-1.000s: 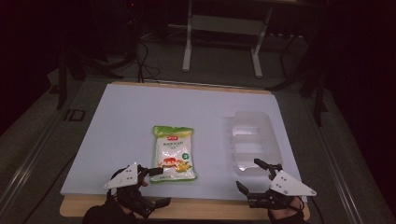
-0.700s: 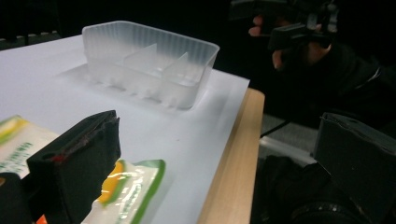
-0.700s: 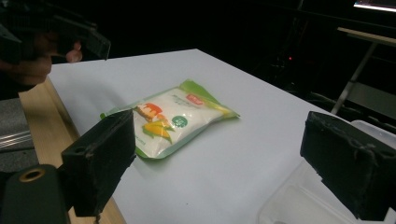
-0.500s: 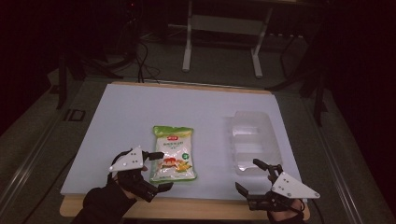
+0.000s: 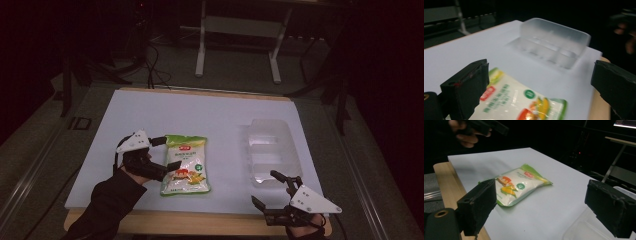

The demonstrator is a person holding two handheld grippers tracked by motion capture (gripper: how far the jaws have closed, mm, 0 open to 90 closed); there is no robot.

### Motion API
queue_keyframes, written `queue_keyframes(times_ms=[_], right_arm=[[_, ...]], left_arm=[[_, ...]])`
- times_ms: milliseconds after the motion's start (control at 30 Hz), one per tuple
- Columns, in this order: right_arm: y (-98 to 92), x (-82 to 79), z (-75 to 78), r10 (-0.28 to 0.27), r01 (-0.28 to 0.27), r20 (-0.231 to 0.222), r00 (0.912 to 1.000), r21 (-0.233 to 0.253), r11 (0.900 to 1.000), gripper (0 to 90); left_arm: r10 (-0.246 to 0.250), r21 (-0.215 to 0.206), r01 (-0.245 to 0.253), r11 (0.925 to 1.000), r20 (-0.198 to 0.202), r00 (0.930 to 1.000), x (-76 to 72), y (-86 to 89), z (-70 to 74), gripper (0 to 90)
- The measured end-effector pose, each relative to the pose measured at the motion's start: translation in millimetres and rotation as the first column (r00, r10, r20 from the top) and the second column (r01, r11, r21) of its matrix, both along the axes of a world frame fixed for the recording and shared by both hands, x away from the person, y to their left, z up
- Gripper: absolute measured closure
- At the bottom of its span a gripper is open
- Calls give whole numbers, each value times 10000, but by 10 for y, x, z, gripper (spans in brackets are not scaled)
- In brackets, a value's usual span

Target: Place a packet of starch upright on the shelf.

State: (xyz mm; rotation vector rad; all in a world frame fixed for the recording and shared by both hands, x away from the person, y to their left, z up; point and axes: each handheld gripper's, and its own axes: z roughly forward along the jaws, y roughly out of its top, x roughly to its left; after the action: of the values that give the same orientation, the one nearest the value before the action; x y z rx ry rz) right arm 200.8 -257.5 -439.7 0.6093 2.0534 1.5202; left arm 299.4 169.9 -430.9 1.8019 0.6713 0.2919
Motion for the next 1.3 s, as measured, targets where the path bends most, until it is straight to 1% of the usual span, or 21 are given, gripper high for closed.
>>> queue_keyframes(times_ms=[100, 133, 167, 300, 333, 467, 500, 567, 633, 733, 800, 833, 867, 900, 933, 967, 1033, 1100, 1167, 1200, 1300], right_arm=[[1, -2, 2, 8, -8, 10, 10000, 14, 10000, 101], [1, -2, 1, 10, -10, 5, 10000, 15, 10000, 101], [2, -1, -1, 15, -15, -11, 10000, 15, 10000, 101], [5, 4, -11, 57, -57, -66, 10000, -52, 10000, 101], [7, 4, -13, 75, -75, -93, 9999, -62, 10000, 102], [12, 8, -23, 131, -133, -115, 9998, -145, 9998, 102], [13, 9, -26, 133, -135, -110, 9999, -169, 9998, 102], [14, 15, -32, 158, -160, -125, 9998, -186, 9997, 102], [14, 20, -42, 224, -228, -205, 9995, -198, 9995, 102], [20, 28, -59, 294, -302, -284, 9992, -275, 9992, 101], [22, 28, -64, 330, -339, -279, 9991, -313, 9989, 102], [24, 29, -65, 339, -349, -287, 9990, -327, 9989, 102], [24, 30, -68, 364, -375, -325, 9988, -318, 9988, 102], [24, 33, -72, 390, -402, -356, 9986, -328, 9987, 102], [24, 39, -77, 401, -413, -340, 9986, -363, 9985, 102], [23, 42, -81, 393, -407, -370, 9985, -377, 9985, 102], [14, 52, -87, 406, -420, -454, 9981, -313, 9986, 102], [9, 59, -93, 392, -408, -484, 9981, -318, 9987, 102], [12, 62, -100, 425, -442, -549, 9976, -301, 9986, 102], [16, 62, -103, 435, -453, -566, 9975, -307, 9985, 102], [26, 62, -109, 464, -484, -556, 9974, -358, 9982, 102]], left_arm=[[467, -18, -467, 9989, -72, 9989, 153, 36, -39, 23], [594, -28, -594, 9982, -114, 9982, 206, 48, -60, 42], [737, -59, -738, 9973, -248, 9970, 264, 60, -84, 48], [1192, 137, -1187, 9928, -516, 9915, 449, 94, -195, 72], [1229, 112, -1224, 9924, -660, 9902, 490, 101, -228, 73], [1501, 445, -1462, 9883, -1022, 9834, 629, 121, -362, 101], [1640, 494, -1593, 9860, -1122, 9801, 656, 124, -395, 107], [1666, 619, -1598, 9852, -1284, 9776, 718, 130, -463, 120], [1759, 823, -1651, 9828, -1498, 9729, 784, 128, -531, 127], [1990, 1086, -1809, 9775, -1888, 9617, 890, 142, -639, 127], [2178, 1186, -1955, 9735, -2208, 9507, 957, 162, -715, 127], [2241, 1274, -1982, 9719, -2404, 9445, 991, 169, -752, 127], [2345, 1294, -2066, 9698, -2627, 9359, 1020, 173, -784, 124], [2368, 1242, -2088, 9700, -2914, 9268, 1048, 179, -817, 122], [2464, 1382, -2131, 9672, -3065, 9194, 1072, 177, -846, 118], [2475, 1446, -2113, 9667, -3162, 9158, 1091, 176, -872, 111], [2498, 1594, -2060, 9655, -3436, 9053, 1131, 171, -924, 99], [2505, 1619, -2049, 9653, -3522, 9018, 1158, 172, -961, 92], [2427, 1574, -1980, 9675, -3576, 9018, 1180, 179, -985, 93], [2488, 1609, -2032, 9658, -3553, 9010, 1184, 176, -994, 92], [2417, 1641, -1941, 9672, -3571, 9023, 1200, 173, -1022, 93]])
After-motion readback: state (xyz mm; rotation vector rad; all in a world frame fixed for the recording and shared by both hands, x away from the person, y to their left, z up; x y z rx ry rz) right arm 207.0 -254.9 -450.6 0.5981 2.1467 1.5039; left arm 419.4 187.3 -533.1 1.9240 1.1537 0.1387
